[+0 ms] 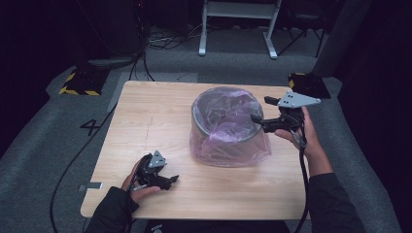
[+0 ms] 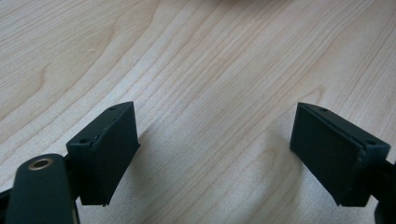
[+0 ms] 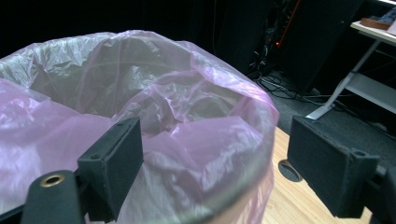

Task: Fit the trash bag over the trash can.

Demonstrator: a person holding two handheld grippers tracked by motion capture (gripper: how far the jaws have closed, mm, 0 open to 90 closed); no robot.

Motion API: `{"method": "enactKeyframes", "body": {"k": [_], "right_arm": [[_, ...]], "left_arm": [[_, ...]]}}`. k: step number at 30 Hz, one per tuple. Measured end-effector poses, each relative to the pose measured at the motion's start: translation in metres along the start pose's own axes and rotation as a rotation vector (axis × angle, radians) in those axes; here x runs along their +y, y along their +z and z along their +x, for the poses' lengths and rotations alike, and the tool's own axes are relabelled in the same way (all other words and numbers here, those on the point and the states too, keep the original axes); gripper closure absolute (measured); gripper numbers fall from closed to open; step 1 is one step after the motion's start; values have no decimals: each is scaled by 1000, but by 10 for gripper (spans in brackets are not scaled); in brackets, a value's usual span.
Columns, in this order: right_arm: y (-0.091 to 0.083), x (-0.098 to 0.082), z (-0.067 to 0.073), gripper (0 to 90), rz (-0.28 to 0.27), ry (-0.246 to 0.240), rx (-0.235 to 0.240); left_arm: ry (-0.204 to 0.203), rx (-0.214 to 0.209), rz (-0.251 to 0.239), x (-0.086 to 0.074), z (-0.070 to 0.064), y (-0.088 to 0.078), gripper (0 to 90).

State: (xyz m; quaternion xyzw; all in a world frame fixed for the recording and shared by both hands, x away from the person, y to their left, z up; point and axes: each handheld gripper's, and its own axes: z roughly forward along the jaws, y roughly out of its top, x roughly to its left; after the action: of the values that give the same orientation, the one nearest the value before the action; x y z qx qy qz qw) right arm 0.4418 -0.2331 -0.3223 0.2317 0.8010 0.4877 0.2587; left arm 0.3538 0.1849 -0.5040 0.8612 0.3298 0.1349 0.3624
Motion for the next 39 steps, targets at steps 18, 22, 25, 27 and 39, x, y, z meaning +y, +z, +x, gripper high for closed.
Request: {"method": "enactKeyframes", "body": {"k": [18, 22, 25, 27, 39], "right_arm": [[31, 12, 15, 191, 91, -21, 117], [36, 13, 17, 193, 96, -20, 143], [42, 14, 19, 184, 122, -20, 168], [44, 14, 19, 178, 133, -16, 182], [52, 24, 20, 174, 219, -24, 225]], "left_arm": [[0, 0, 1, 0, 0, 0, 147], [0, 0, 0, 0, 0, 0, 147], [0, 0, 0, 0, 0, 0, 147], [0, 0, 0, 0, 0, 0, 147], [0, -1, 0, 0, 0, 0, 147]]}}
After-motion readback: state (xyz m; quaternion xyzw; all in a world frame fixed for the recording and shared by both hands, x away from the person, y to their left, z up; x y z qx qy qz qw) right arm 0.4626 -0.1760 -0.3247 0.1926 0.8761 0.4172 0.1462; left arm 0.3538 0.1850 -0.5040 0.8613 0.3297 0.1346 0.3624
